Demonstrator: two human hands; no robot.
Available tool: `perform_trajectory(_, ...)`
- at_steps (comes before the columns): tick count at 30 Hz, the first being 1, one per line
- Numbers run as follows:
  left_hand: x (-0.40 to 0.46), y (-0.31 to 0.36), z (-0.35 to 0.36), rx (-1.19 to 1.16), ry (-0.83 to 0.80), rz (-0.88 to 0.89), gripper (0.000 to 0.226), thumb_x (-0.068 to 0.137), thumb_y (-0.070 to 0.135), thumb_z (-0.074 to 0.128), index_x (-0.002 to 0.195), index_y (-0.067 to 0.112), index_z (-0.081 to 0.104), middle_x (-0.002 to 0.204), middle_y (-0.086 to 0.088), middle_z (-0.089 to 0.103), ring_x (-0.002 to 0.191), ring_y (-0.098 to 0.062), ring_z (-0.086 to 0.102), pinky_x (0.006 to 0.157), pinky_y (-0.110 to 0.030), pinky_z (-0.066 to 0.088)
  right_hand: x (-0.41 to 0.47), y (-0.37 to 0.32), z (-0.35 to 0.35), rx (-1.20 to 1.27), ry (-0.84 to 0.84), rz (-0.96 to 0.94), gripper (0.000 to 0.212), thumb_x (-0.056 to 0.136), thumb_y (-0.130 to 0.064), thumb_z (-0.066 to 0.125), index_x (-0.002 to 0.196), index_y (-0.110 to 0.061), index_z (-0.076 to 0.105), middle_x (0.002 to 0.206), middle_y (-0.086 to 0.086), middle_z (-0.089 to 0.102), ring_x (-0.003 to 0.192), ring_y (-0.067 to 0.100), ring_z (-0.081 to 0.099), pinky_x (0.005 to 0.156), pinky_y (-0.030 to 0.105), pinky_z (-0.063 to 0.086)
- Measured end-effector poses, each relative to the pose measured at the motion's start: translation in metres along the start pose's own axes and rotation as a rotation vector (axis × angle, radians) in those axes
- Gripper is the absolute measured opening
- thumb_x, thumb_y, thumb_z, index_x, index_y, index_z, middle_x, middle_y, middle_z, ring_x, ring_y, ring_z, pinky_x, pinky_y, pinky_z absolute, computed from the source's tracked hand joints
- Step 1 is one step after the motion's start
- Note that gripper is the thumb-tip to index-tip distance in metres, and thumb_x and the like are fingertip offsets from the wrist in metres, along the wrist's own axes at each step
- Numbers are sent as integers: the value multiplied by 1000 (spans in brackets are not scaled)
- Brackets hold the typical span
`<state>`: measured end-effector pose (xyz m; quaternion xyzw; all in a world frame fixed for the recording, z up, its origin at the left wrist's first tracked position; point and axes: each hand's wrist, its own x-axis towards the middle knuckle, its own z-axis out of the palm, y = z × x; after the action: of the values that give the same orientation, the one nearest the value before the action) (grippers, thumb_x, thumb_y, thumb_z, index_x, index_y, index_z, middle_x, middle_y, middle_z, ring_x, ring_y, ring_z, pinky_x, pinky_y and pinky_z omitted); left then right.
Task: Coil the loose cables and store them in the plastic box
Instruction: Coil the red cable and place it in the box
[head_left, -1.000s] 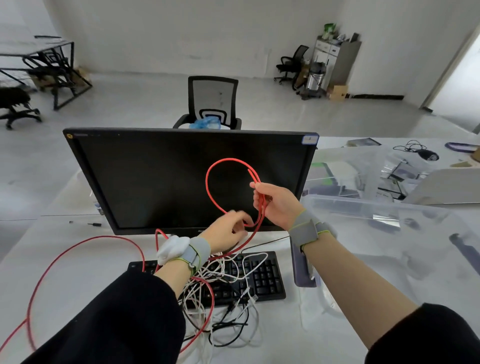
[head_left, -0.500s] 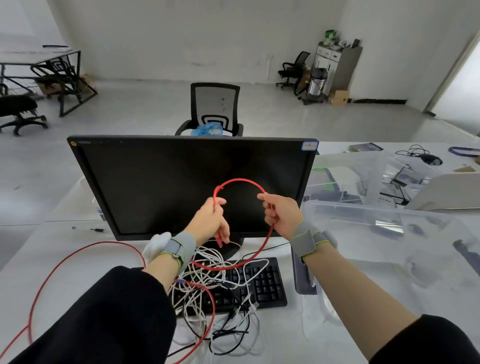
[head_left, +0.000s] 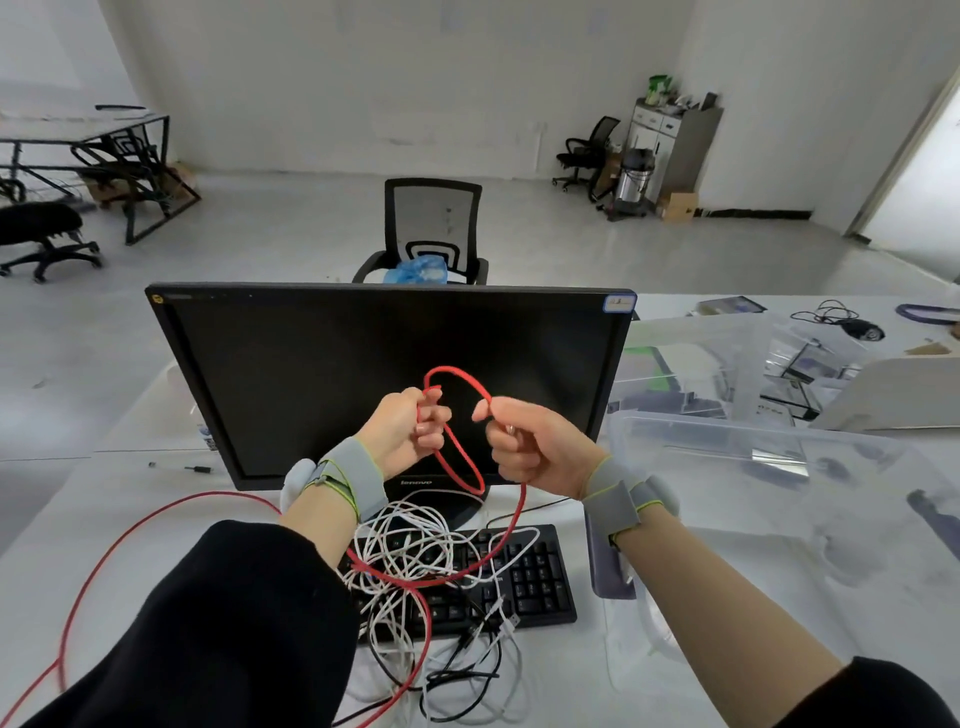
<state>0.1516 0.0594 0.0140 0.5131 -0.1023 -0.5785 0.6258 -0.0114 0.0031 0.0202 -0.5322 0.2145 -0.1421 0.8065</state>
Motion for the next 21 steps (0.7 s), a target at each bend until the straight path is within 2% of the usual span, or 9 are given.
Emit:
perform_trajectory(3,-1,5,7,-176,-51,41,30,102,13,22,79,11,40,62,-14,68,36,-13,49,38,-16,40,-1,7,7,-110,-160,78,25,102,-19,31,88,-13,52,49,-6,37,36,3,24,38,15,18)
perform_trajectory(5,-5,12,8,-345,-102,45,33,101,11,24,76,10,45,73,-16,72,56,-22,68,53,-29,57,-3,10,8,-129,-225,100,26,102,-19,32,87,-13,52,50,-6,38,38,3,26,39,14,21)
perform_trajectory(6,-7,17,7,-436,-98,39,34,100,8,24,76,8,48,69,-15,71,57,-24,70,56,-35,59,-4,10,7,-137,-238,100,26,102,-19,32,86,-13,52,50,-6,38,38,4,26,40,14,22)
perform_trajectory(8,-9,26,3,-576,-28,25,36,98,4,24,73,5,49,52,-9,60,43,-19,63,54,-33,58,-6,9,2,-175,-229,98,26,102,-18,33,87,-13,53,51,-6,37,40,5,26,42,15,23)
perform_trajectory(11,-11,41,-5,-708,43,5,34,94,-2,18,74,7,44,44,-1,40,28,-10,39,41,-21,49,-10,11,-6,-320,-203,118,26,102,-19,37,87,-12,57,52,-5,39,44,6,27,44,16,23)
perform_trajectory(13,-13,53,-6,-686,33,-6,30,84,-9,19,79,6,44,45,1,32,24,-9,26,32,-14,35,-13,17,-6,-387,-193,147,28,101,-21,39,84,-11,58,49,-6,42,42,5,31,43,15,25)
perform_trajectory(15,-15,63,1,-616,-2,13,27,73,-8,23,77,6,45,39,2,27,22,-9,20,26,-16,23,-15,28,-1,-429,-143,191,42,101,-32,37,73,-9,58,44,-6,42,39,5,32,42,14,27)
perform_trajectory(18,-18,75,19,-449,-121,77,33,96,8,27,70,10,47,34,6,22,22,-7,17,26,-16,14,-10,40,3,-559,-25,260,67,95,-57,30,53,-9,51,43,0,39,38,10,36,51,18,37)
perform_trajectory(21,-23,83,30,-286,-194,145,46,103,26,30,62,13,46,33,7,20,22,-9,17,25,-17,13,0,33,-7,-661,203,214,68,86,-68,37,46,-12,39,44,2,37,39,12,39,73,28,49)
